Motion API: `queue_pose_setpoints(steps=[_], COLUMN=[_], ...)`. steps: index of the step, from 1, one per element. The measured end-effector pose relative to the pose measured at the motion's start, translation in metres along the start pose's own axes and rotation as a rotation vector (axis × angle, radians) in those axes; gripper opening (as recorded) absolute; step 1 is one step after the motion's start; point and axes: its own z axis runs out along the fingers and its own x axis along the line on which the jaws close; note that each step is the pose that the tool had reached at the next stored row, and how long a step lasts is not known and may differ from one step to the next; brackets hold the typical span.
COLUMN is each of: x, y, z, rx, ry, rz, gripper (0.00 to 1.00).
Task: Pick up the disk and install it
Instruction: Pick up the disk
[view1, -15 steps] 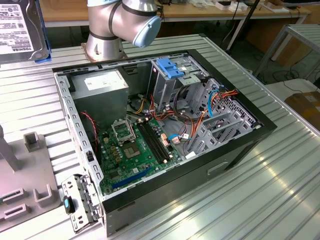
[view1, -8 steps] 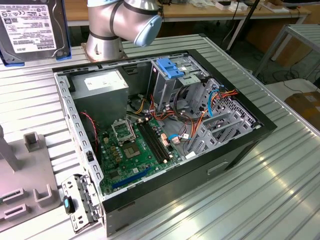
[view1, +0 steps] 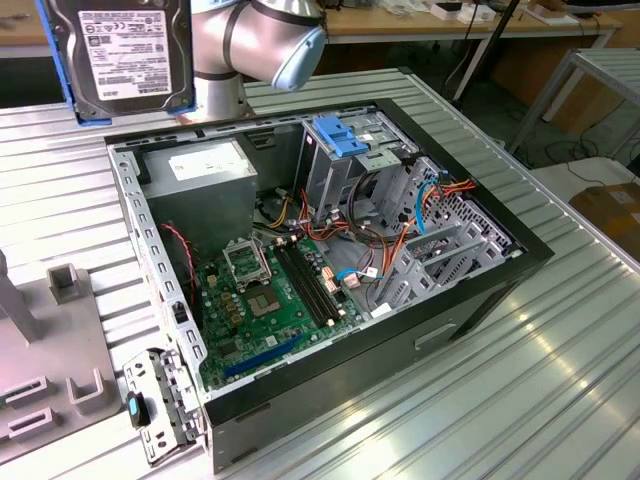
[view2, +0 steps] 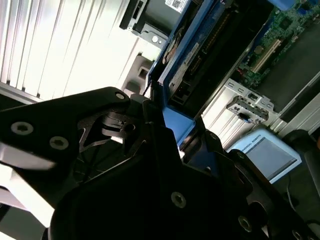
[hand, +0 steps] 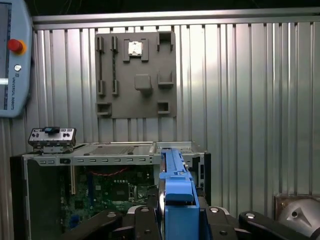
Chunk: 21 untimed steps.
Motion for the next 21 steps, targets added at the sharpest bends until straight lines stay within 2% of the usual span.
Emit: queue_pose_setpoints(steps=[1, 2, 4, 8, 9, 10, 12, 13, 14, 16, 17, 21], x=[-0.0001, -0.0003, -0.001, -0.0016, -0.0019, -0.0023, -0.0025, -0.0028, -0.0032, -0.004, -0.0042, -0.0042], y=[-0.0043, -0.0112, -0.0329, -0.0535, -0.0618, -0.0754, -0.0849, -0.0934, -0.1049, -0.1311, -0.1389, -0.1396], z=[0.0002, 0.0006, 0.0018, 0.0028, 0.0032, 0.0039, 0.0044, 0.0051, 0.0059, 0.0078, 0.0083, 0.0084], rx=[0.0, 0.0001, 0.0001, 0.0, 0.0001, 0.0, 0.0, 0.0, 0.0, 0.0001, 0.0, 0.0001], ry=[0.0, 0.0, 0.0, 0.0, -0.0001, -0.0001, 0.0, 0.0, 0.0, -0.0001, 0.0, -0.0001], rz=[0.0, 0.0, 0.0, 0.0, 0.0, 0.0, 0.0, 0.0, 0.0, 0.0, 0.0, 0.001], gripper=[0.37, 0.37, 0.37, 0.37, 0.37, 0.37, 0.37, 0.37, 0.37, 0.37, 0.37, 0.37])
